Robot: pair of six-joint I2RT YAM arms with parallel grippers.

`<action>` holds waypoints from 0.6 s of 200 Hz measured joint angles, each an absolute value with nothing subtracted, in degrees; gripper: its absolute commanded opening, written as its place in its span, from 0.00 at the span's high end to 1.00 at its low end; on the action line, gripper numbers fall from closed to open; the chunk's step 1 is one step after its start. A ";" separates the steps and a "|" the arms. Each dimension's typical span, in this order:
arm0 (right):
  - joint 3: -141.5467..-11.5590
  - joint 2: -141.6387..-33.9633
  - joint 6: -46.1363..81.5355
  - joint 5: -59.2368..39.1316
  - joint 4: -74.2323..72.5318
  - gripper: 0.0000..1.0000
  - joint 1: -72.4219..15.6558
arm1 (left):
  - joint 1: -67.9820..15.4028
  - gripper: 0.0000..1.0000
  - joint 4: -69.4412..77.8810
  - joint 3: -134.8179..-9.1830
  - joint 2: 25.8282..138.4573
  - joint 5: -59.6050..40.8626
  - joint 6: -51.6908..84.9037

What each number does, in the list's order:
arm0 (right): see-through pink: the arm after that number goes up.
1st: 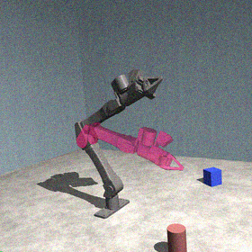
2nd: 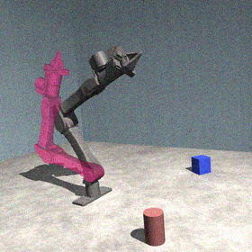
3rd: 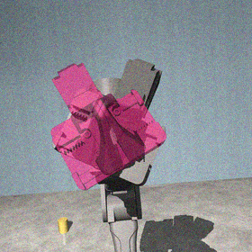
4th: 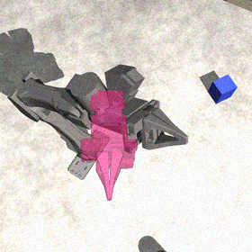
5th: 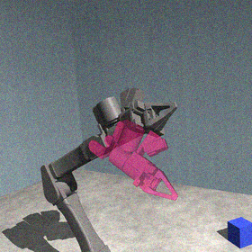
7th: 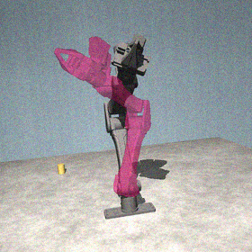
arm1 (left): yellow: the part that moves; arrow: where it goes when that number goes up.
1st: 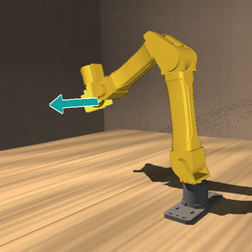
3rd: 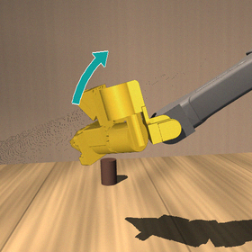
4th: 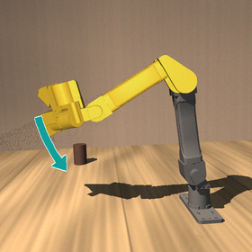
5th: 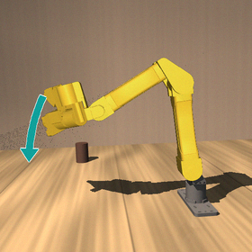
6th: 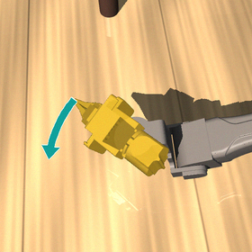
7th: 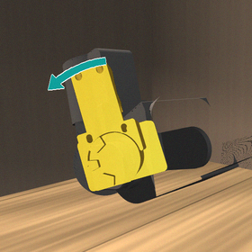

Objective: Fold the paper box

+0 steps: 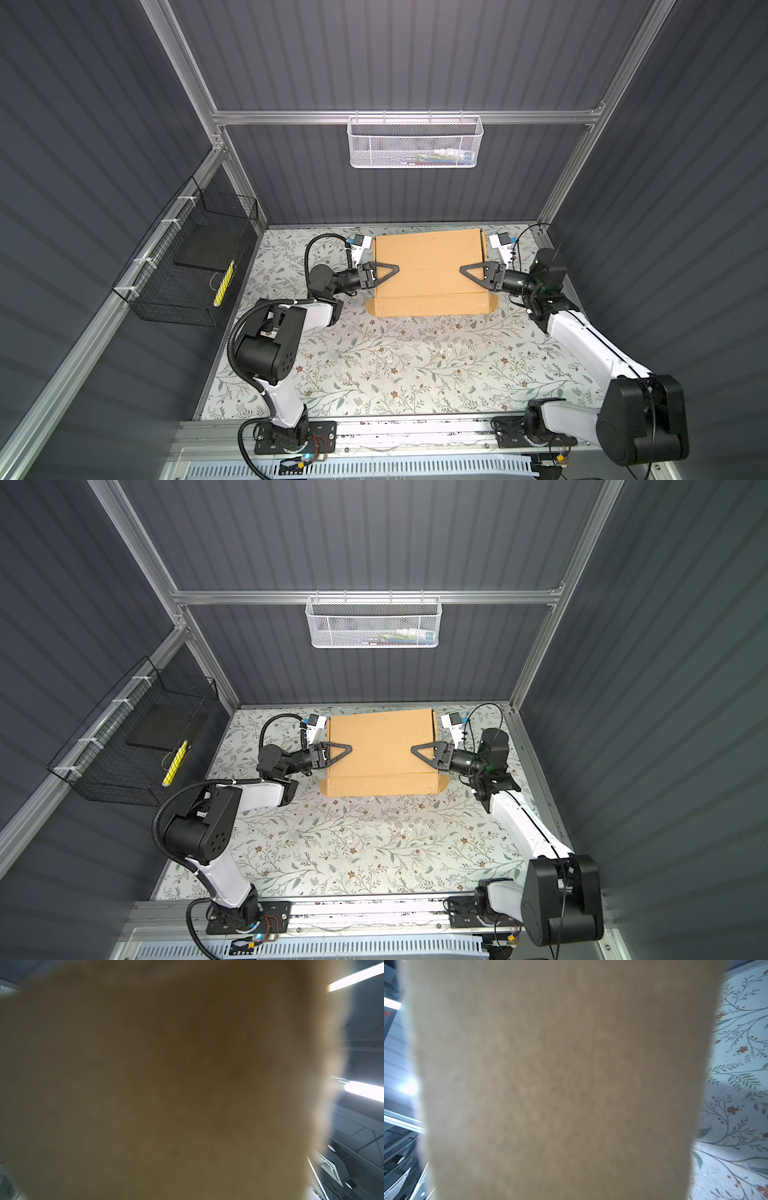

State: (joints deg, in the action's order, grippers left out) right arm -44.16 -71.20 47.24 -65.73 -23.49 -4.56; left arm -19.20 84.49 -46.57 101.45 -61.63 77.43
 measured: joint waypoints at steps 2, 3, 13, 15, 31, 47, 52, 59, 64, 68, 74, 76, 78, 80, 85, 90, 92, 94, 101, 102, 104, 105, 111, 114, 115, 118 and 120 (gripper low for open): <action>-44.18 -71.20 47.24 -65.76 -23.49 0.50 -4.56 | -19.20 0.39 84.49 -46.57 101.45 -61.60 77.45; -44.18 -71.20 47.24 -65.76 -23.49 0.50 -4.56 | -19.20 0.39 84.47 -46.57 101.45 -61.60 77.45; -44.18 -71.20 47.18 -65.82 -23.51 0.50 -4.56 | -19.20 0.41 84.49 -46.57 101.45 -61.63 77.54; -44.16 -71.20 47.13 -65.82 -23.49 0.50 -4.56 | -19.20 0.41 84.47 -46.57 101.45 -61.63 77.65; -44.18 -71.20 46.92 -65.82 -23.49 0.50 -4.54 | -19.20 0.44 84.49 -46.57 101.45 -61.65 77.87; -44.18 -71.20 46.52 -65.82 -23.49 0.50 -4.54 | -19.20 0.47 84.49 -46.63 101.49 -61.76 78.32; -44.18 -71.20 46.35 -65.82 -23.49 0.50 -4.54 | -19.20 0.49 84.49 -46.68 101.49 -61.78 78.50; -44.18 -71.20 46.17 -65.82 -23.49 0.50 -4.54 | -19.20 0.50 84.49 -46.70 101.49 -61.80 78.70; -44.16 -71.20 46.00 -65.82 -23.49 0.49 -4.54 | -19.20 0.50 84.49 -46.76 101.49 -61.82 78.87; -44.18 -71.20 45.98 -65.82 -23.49 0.49 -4.54 | -19.20 0.51 84.49 -46.81 101.49 -61.80 79.00; -44.16 -71.20 45.87 -65.80 -23.51 0.49 -4.54 | -19.20 0.52 84.49 -46.85 101.49 -61.84 79.15; -44.16 -71.20 45.87 -65.80 -23.49 0.49 -4.54 | -19.20 0.52 84.49 -46.87 101.49 -61.84 79.15; -44.16 -71.20 45.84 -65.80 -23.49 0.49 -4.51 | -19.20 0.52 84.49 -46.87 101.49 -61.87 79.18; -44.18 -71.20 45.82 -65.80 -23.49 0.49 -4.51 | -19.20 0.52 84.49 -46.87 101.49 -61.87 79.20; -44.18 -71.20 45.80 -65.80 -23.49 0.49 -4.51 | -19.20 0.53 84.49 -46.87 101.49 -61.87 79.22; -44.18 -71.20 45.78 -65.82 -23.49 0.48 -4.49 | -19.20 0.53 84.51 -46.87 101.49 -61.89 79.26; -44.18 -71.20 45.76 -65.82 -23.46 0.48 -4.49 | -19.22 0.53 84.49 -46.87 101.49 -61.89 79.29; -44.18 -71.20 45.76 -65.82 -23.44 0.48 -4.49 | -19.22 0.53 84.49 -46.87 101.49 -61.89 79.31; -44.18 -71.18 45.60 -65.82 -23.40 0.47 -4.47 | -19.25 0.53 84.51 -46.87 101.49 -61.89 79.35; -44.16 -71.18 45.60 -65.82 -23.35 0.47 -4.47 | -19.25 0.53 84.49 -46.89 101.49 -61.89 79.37; -44.18 -71.18 45.58 -65.82 -23.33 0.47 -4.47 | -19.27 0.53 84.49 -46.89 101.49 -61.89 79.37; -44.18 -71.16 45.52 -65.82 -23.31 0.47 -4.47 | -19.27 0.53 84.49 -46.89 101.49 -61.91 79.37; -44.18 -71.07 45.36 -65.82 -23.07 0.46 -4.45 | -19.27 0.54 84.49 -46.89 101.49 -61.93 79.40; -44.16 -71.05 45.36 -65.84 -22.98 0.46 -4.45 | -19.27 0.54 84.51 -46.89 101.49 -61.98 79.40; -44.18 -71.02 45.32 -65.84 -22.96 0.46 -4.45 | -19.27 0.54 84.51 -46.89 101.49 -61.98 79.42; -44.16 -70.96 45.25 -65.82 -22.76 0.46 -4.45 | -19.27 0.54 84.51 -46.89 101.49 -62.00 79.44; -44.18 -70.91 45.17 -65.82 -22.68 0.46 -4.45 | -19.29 0.54 84.53 -46.89 101.49 -62.02 79.46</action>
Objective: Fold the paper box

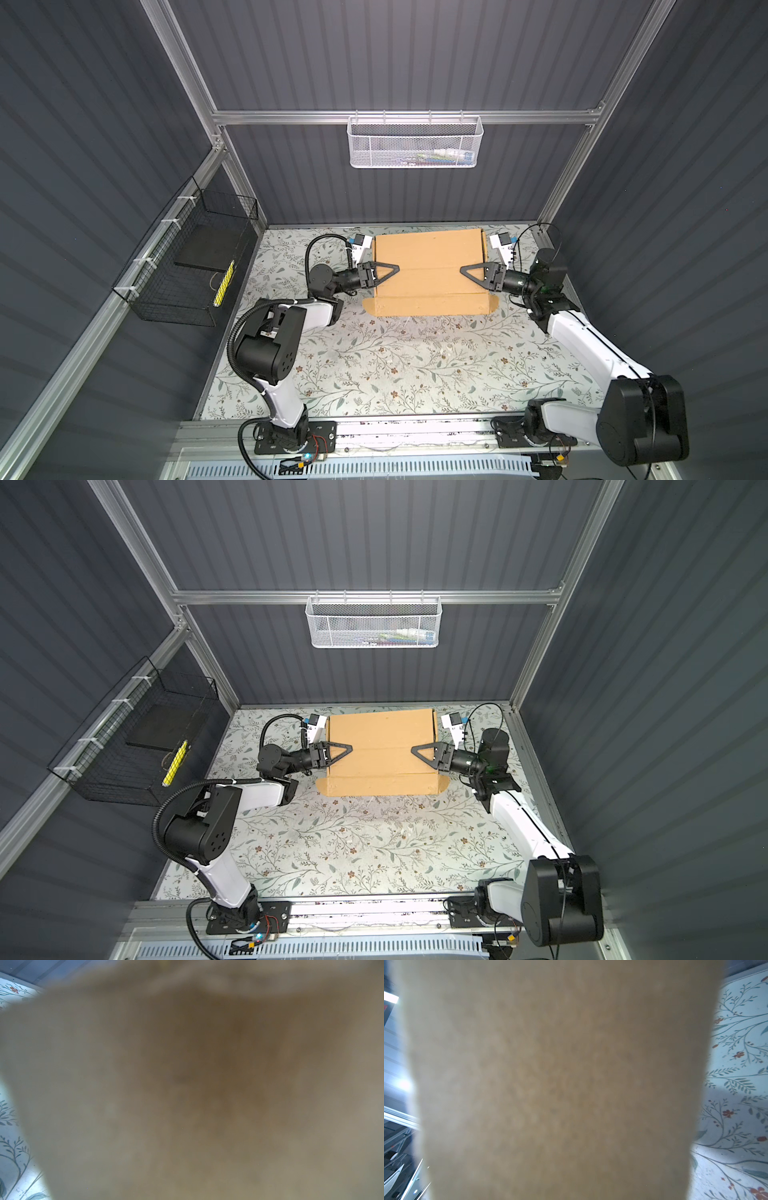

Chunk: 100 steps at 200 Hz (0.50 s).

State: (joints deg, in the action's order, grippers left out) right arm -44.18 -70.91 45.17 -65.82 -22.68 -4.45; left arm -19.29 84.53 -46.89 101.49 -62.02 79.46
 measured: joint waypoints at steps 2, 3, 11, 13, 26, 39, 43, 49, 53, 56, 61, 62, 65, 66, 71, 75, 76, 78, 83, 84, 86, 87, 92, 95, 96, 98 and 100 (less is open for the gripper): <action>-44.18 -70.87 45.08 -65.82 -22.61 0.46 -4.43 | -19.31 0.54 84.53 -46.89 101.49 -62.02 79.48; -44.18 -70.85 45.08 -65.82 -22.59 0.46 -4.43 | -19.31 0.54 84.55 -46.89 101.49 -62.02 79.53; -44.18 -70.72 44.82 -65.80 -22.31 0.46 -4.38 | -19.38 0.54 84.60 -46.94 101.49 -62.02 79.61; -44.16 -70.67 44.77 -65.80 -22.22 0.45 -4.36 | -19.38 0.54 84.58 -46.94 101.49 -62.02 79.64; -44.18 -70.54 44.42 -65.78 -21.91 0.45 -4.32 | -19.42 0.54 84.75 -47.00 101.49 -62.02 79.79; -44.18 -70.41 44.07 -65.73 -21.54 0.45 -4.32 | -19.42 0.54 84.77 -47.11 101.49 -62.13 79.99; -44.16 -70.39 43.94 -65.73 -21.45 0.45 -4.32 | -19.42 0.54 84.75 -47.13 101.49 -62.17 80.05; -44.18 -70.32 43.75 -65.69 -21.34 0.44 -4.32 | -19.42 0.55 84.77 -47.20 101.49 -62.24 80.18; -44.18 -70.32 43.57 -65.65 -21.32 0.42 -4.32 | -19.42 0.55 84.79 -47.27 101.49 -62.24 80.20; -44.18 -70.32 43.46 -65.60 -21.32 0.42 -4.32 | -19.42 0.55 84.82 -47.27 101.49 -62.22 80.20; -44.18 -70.30 43.22 -65.54 -21.28 0.40 -4.32 | -19.42 0.55 84.86 -47.31 101.49 -62.24 80.23; -44.18 -70.30 43.20 -65.54 -21.28 0.39 -4.32 | -19.42 0.55 84.90 -47.33 101.49 -62.22 80.25; -44.18 -70.30 43.20 -65.49 -21.17 0.38 -4.32 | -19.42 0.55 84.95 -47.37 101.49 -62.22 80.23; -44.18 -70.30 43.05 -65.45 -21.12 0.38 -4.32 | -19.42 0.55 84.95 -47.37 101.49 -62.24 80.23; -44.16 -70.30 42.98 -65.25 -20.95 0.36 -4.29 | -19.42 0.55 84.97 -47.46 101.49 -62.22 80.23; -44.16 -70.30 42.70 -65.14 -20.91 0.35 -4.29 | -19.42 0.56 84.95 -47.55 101.49 -62.22 80.23; -44.16 -70.30 42.70 -65.14 -20.91 0.34 -4.29 | -19.42 0.56 84.97 -47.57 101.49 -62.22 80.23; -44.16 -70.30 42.74 -65.06 -20.78 0.33 -4.27 | -19.42 0.56 84.97 -47.62 101.49 -62.22 80.23; -44.16 -70.28 42.37 -64.88 -20.71 0.31 -4.27 | -19.42 0.56 84.97 -47.66 101.49 -62.19 80.23; -44.16 -70.28 42.44 -64.86 -20.67 0.31 -4.27 | -19.42 0.56 84.97 -47.66 101.49 -62.19 80.23; -44.16 -70.26 42.24 -64.82 -20.51 0.30 -4.27 | -19.42 0.56 84.97 -47.68 101.49 -62.19 80.23; -44.16 -70.24 42.11 -64.75 -20.51 0.29 -4.27 | -19.42 0.56 84.97 -47.68 101.49 -62.19 80.23; -44.16 -70.15 42.04 -64.64 -20.27 0.27 -4.27 | -19.42 0.56 84.95 -47.68 101.49 -62.19 80.23; -44.16 -70.06 41.71 -64.53 -20.21 0.26 -4.27 | -19.42 0.56 84.95 -47.68 101.51 -62.19 80.23; -44.16 -70.02 41.74 -64.51 -20.18 0.26 -4.27 | -19.42 0.56 84.95 -47.68 101.51 -62.19 80.25; -44.16 -69.95 41.78 -64.40 -19.97 0.25 -4.27 | -19.42 0.56 84.95 -47.68 101.51 -62.17 80.25; -44.16 -69.89 41.58 -64.34 -19.90 0.24 -4.27 | -19.42 0.56 84.95 -47.68 101.54 -62.17 80.25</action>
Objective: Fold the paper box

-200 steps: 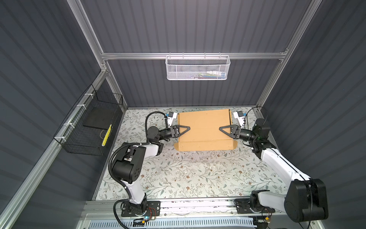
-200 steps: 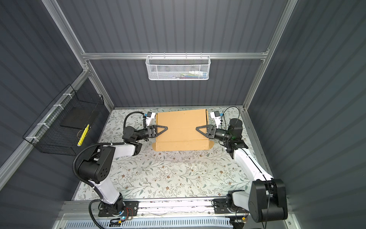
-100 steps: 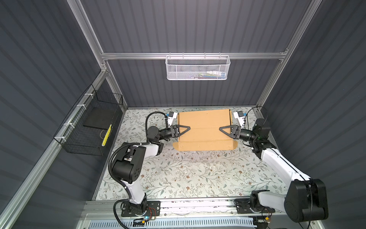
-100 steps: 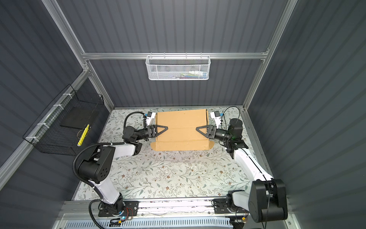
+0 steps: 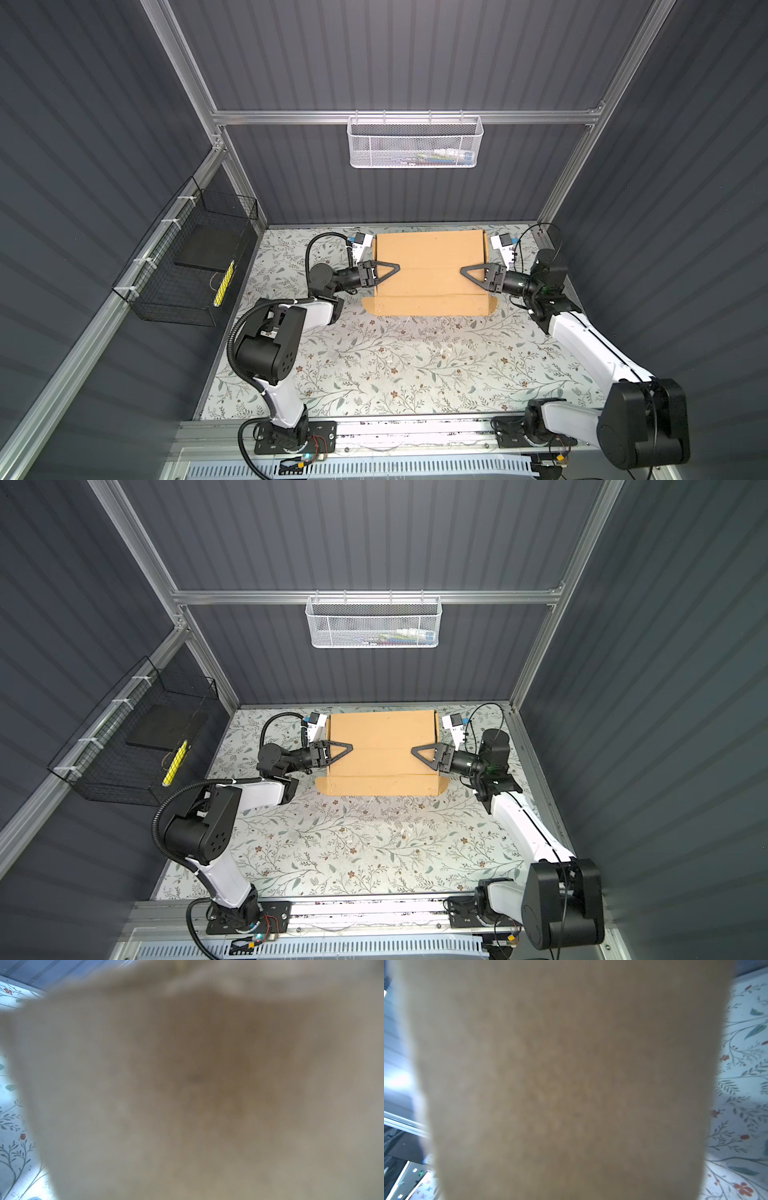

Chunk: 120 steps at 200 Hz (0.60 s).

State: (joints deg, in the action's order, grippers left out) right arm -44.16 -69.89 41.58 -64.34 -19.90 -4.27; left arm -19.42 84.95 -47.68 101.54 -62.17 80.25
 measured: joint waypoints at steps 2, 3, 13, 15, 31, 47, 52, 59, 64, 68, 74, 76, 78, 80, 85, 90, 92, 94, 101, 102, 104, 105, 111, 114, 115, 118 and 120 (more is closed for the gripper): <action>-44.16 -69.80 41.36 -64.27 -19.90 0.24 -4.27 | -19.42 0.56 84.95 -47.68 101.54 -62.19 80.25; -44.16 -69.73 41.32 -64.23 -19.79 0.24 -4.27 | -19.42 0.56 84.95 -47.68 101.54 -62.19 80.25; -44.16 -69.21 40.80 -63.79 -19.20 0.21 -4.27 | -19.42 0.56 84.95 -47.68 101.54 -62.17 80.42; -44.16 -69.04 40.53 -63.68 -19.18 0.21 -4.27 | -19.42 0.56 84.95 -47.68 101.54 -62.17 80.42; -44.16 -67.90 39.66 -62.94 -18.17 0.19 -4.27 | -19.42 0.57 84.97 -47.68 101.56 -62.15 80.75; -44.16 -67.05 38.98 -62.52 -17.58 0.17 -4.21 | -19.42 0.57 85.19 -47.68 101.54 -62.02 81.10; -44.16 -66.83 38.83 -62.50 -17.41 0.17 -4.12 | -19.42 0.57 85.30 -47.68 101.54 -62.00 81.23; -44.16 -66.63 38.54 -62.39 -17.12 0.16 -3.99 | -19.40 0.57 85.36 -47.68 101.54 -61.98 81.30; -44.16 -66.46 38.37 -62.30 -16.93 0.15 -3.86 | -19.40 0.57 85.36 -47.68 101.54 -61.95 81.34; -44.16 -66.35 38.26 -62.30 -16.67 0.15 -3.70 | -19.38 0.57 85.34 -47.68 101.54 -61.95 81.38; -44.16 -66.13 38.06 -62.17 -16.36 0.14 -3.51 | -19.31 0.57 85.32 -47.68 101.56 -61.95 81.49; -44.16 -66.06 37.98 -62.15 -16.25 0.14 -3.44 | -19.29 0.57 85.34 -47.68 101.56 -61.98 81.52; -44.14 -66.02 37.93 -62.13 -16.16 0.14 -3.38 | -19.29 0.57 85.32 -47.68 101.56 -61.98 81.52; -44.14 -65.93 37.87 -62.11 -16.12 0.14 -3.29 | -19.27 0.57 85.34 -47.68 101.56 -61.95 81.54; -44.12 -65.78 37.56 -62.06 -15.92 0.14 -3.07 | -19.18 0.57 85.34 -47.68 101.54 -61.98 81.56; -44.07 -65.60 37.32 -61.98 -15.75 0.13 -2.87 | -19.07 0.57 85.32 -47.68 101.56 -61.95 81.67; -44.01 -65.49 37.23 -61.93 -15.68 0.13 -2.74 | -19.03 0.57 85.32 -47.68 101.54 -61.98 81.69; -43.94 -65.43 37.10 -61.91 -15.66 0.13 -2.66 | -19.00 0.57 85.34 -47.68 101.54 -61.95 81.69; -43.70 -65.17 36.88 -61.80 -15.51 0.13 -2.26 | -18.74 0.57 85.32 -47.68 101.54 -61.95 81.71; -43.70 -65.17 36.84 -61.80 -15.49 0.13 -2.24 | -18.72 0.57 85.32 -47.68 101.54 -61.95 81.71; -43.59 -65.10 36.75 -61.71 -15.38 0.13 -2.11 | -18.65 0.57 85.32 -47.68 101.54 -61.95 81.73; -43.53 -65.06 36.75 -61.71 -15.35 0.13 -1.98 | -18.61 0.57 85.32 -47.68 101.54 -61.95 81.73; -43.29 -64.84 36.53 -61.65 -15.18 0.13 -1.58 | -18.37 0.57 85.32 -47.68 101.54 -61.95 81.76; -43.11 -64.75 36.40 -61.58 -15.07 0.13 -1.39 | -18.26 0.57 85.34 -47.68 101.54 -61.95 81.78; -43.07 -64.73 36.36 -61.56 -15.07 0.12 -1.34 | -18.26 0.57 85.34 -47.68 101.54 -61.95 81.78; -42.85 -64.51 36.27 -61.49 -14.90 0.13 -1.08 | -18.17 0.57 85.32 -47.68 101.54 -61.95 81.82; -42.68 -64.38 36.18 -61.47 -14.87 0.13 -0.89 | -18.06 0.57 85.32 -47.68 101.54 -61.93 81.89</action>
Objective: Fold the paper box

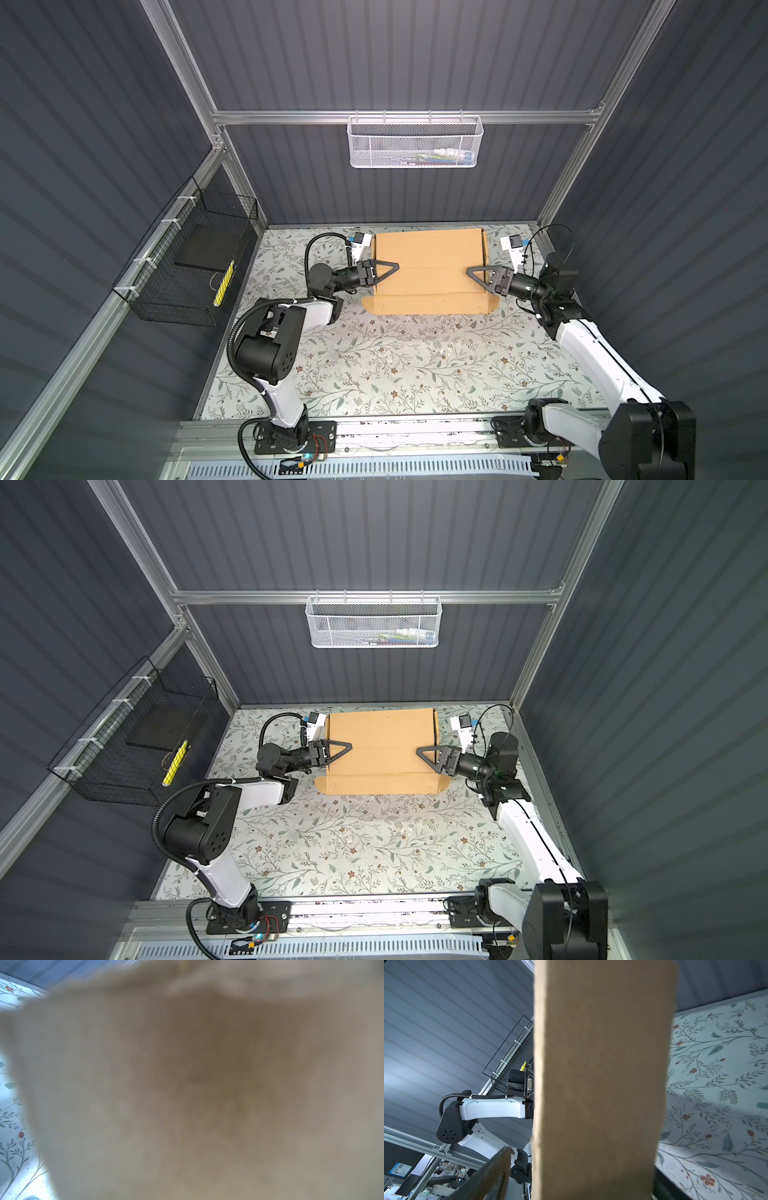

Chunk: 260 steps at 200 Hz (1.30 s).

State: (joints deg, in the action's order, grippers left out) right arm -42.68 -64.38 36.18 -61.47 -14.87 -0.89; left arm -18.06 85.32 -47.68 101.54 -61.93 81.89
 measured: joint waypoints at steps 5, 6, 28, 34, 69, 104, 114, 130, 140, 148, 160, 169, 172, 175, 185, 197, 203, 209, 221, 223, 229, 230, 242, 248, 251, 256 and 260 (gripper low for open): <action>-42.28 -64.01 35.94 -61.47 -14.76 0.12 -0.47 | -17.87 0.57 85.32 -47.66 101.54 -61.93 81.95; -42.22 -63.94 35.94 -61.45 -14.74 0.12 -0.40 | -17.87 0.57 85.32 -47.66 101.54 -61.93 81.97; -40.82 -62.43 35.48 -61.49 -14.74 0.12 1.61 | -17.15 0.57 85.32 -47.62 101.54 -61.60 82.56; -40.42 -62.00 35.48 -61.49 -14.79 0.12 2.20 | -17.02 0.57 85.34 -47.62 101.54 -61.56 82.83; -38.33 -58.17 34.39 -60.82 -14.70 0.12 5.19 | -15.62 0.57 85.32 -47.57 101.54 -61.30 85.21; -37.98 -52.05 29.63 -56.42 -13.47 0.10 5.69 | -13.56 0.57 85.23 -47.57 101.73 -60.86 90.43; -37.58 -50.43 28.32 -55.02 -13.50 0.10 5.69 | -12.86 0.57 85.14 -47.57 102.17 -60.49 91.85; -37.08 -48.84 26.61 -53.08 -13.67 0.09 5.69 | -12.03 0.57 84.18 -47.57 103.35 -59.81 93.51; -37.06 -48.73 25.76 -52.03 -13.69 0.09 5.69 | -11.84 0.57 82.15 -47.59 103.96 -59.40 93.97; -37.04 -48.86 25.15 -51.07 -13.72 0.10 5.69 | -11.57 0.57 79.99 -47.62 104.18 -59.16 94.11; -36.95 -49.15 24.16 -49.76 -13.74 0.10 5.69 | -11.40 0.56 75.59 -47.86 104.18 -58.72 93.69; -36.69 -49.34 23.40 -48.69 -13.96 0.09 5.69 | -11.42 0.56 72.12 -48.31 104.16 -58.50 93.23; -36.56 -49.36 23.18 -48.34 -14.02 0.09 5.69 | -11.42 0.55 70.85 -48.49 104.14 -58.50 92.97; -36.38 -49.43 22.92 -48.03 -14.17 0.09 5.69 | -11.40 0.55 69.60 -48.69 104.14 -58.50 92.86; -35.83 -49.52 22.06 -46.92 -14.68 0.09 5.69 | -11.42 0.55 64.88 -49.25 103.83 -58.33 91.53; -34.96 -49.69 21.10 -45.67 -15.55 0.09 5.69 | -11.42 0.55 57.76 -50.06 102.94 -58.11 89.45; -34.48 -49.89 20.53 -45.08 -16.03 0.10 5.69 | -11.42 0.55 53.47 -50.65 102.26 -58.04 88.07; -34.02 -50.24 20.01 -44.40 -16.56 0.10 5.69 | -11.42 0.55 49.56 -51.33 101.60 -57.98 86.94; -33.21 -51.24 19.03 -43.35 -17.41 0.10 5.69 | -11.42 0.55 40.36 -53.39 99.92 -57.63 83.66; -33.08 -51.51 18.90 -43.24 -17.56 0.10 5.69 | -11.42 0.55 38.81 -53.78 99.63 -57.54 82.87; -32.75 -52.18 18.50 -42.89 -18.00 0.10 5.69 | -11.42 0.55 34.81 -54.92 98.87 -57.34 81.54; -32.64 -52.38 18.39 -42.81 -18.15 0.10 5.69 | -11.42 0.55 33.85 -55.22 98.65 -57.23 81.10; -31.77 -53.71 17.72 -42.24 -19.40 0.10 5.69 | -11.42 0.55 26.57 -57.54 97.12 -56.75 78.74; -31.16 -54.28 17.50 -42.06 -20.25 0.10 5.69 | -11.42 0.55 23.40 -58.61 96.33 -56.49 77.87; -30.87 -54.50 17.45 -41.98 -20.53 0.10 5.69 | -11.42 0.55 22.15 -59.05 96.01 -56.36 77.41; -30.26 -54.85 17.30 -41.93 -21.45 0.10 5.69 | -11.42 0.55 19.99 -59.77 95.44 -56.21 76.93; -29.85 -55.07 17.28 -41.91 -22.06 0.10 5.69 | -11.42 0.55 18.22 -60.31 94.96 -55.99 76.64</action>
State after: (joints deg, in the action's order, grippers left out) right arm -29.85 -55.07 17.28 -41.91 -22.06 5.69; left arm -11.42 18.22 -60.31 94.96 -55.99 76.64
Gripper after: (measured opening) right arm 0.901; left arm 0.466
